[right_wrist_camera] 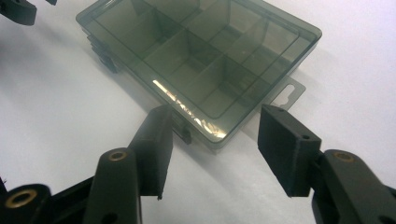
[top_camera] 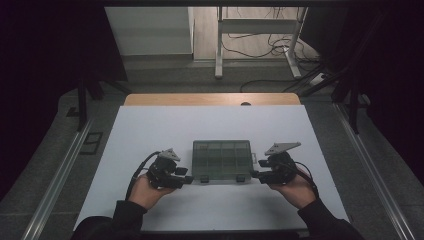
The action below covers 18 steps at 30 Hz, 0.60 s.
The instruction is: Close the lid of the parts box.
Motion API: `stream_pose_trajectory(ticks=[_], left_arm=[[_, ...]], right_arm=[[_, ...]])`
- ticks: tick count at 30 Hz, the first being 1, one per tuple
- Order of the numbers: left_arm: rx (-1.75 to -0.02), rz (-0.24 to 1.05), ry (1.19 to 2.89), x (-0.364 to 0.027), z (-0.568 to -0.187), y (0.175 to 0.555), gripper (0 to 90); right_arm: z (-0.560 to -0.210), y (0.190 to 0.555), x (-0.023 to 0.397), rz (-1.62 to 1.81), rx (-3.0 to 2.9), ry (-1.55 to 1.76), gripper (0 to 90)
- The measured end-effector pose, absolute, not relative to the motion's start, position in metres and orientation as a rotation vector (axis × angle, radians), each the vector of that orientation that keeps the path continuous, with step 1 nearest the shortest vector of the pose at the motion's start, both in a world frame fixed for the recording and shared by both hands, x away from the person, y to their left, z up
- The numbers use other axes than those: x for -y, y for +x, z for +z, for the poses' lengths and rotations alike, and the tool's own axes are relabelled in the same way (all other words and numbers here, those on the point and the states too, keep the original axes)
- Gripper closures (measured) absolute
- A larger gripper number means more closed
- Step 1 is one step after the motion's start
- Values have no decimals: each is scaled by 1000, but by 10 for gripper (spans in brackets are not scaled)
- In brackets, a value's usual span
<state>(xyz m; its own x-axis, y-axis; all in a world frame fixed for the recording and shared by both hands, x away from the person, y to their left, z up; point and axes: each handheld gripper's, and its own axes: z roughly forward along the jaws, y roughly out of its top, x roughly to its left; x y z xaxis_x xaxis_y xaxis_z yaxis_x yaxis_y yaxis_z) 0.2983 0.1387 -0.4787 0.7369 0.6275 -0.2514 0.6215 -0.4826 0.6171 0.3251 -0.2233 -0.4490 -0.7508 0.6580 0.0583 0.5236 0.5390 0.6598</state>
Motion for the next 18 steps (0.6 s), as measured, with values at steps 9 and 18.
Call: stream_pose_trajectory(ticks=[9, 18], left_arm=[[-923, 50, 2236, -143, -474, 294, 488], [-940, 89, 2228, -151, -470, 288, 415]], right_arm=[[-447, 318, 227, 1019, -2546, 994, 390], [-445, 312, 234, 1022, -2522, 1001, 340]])
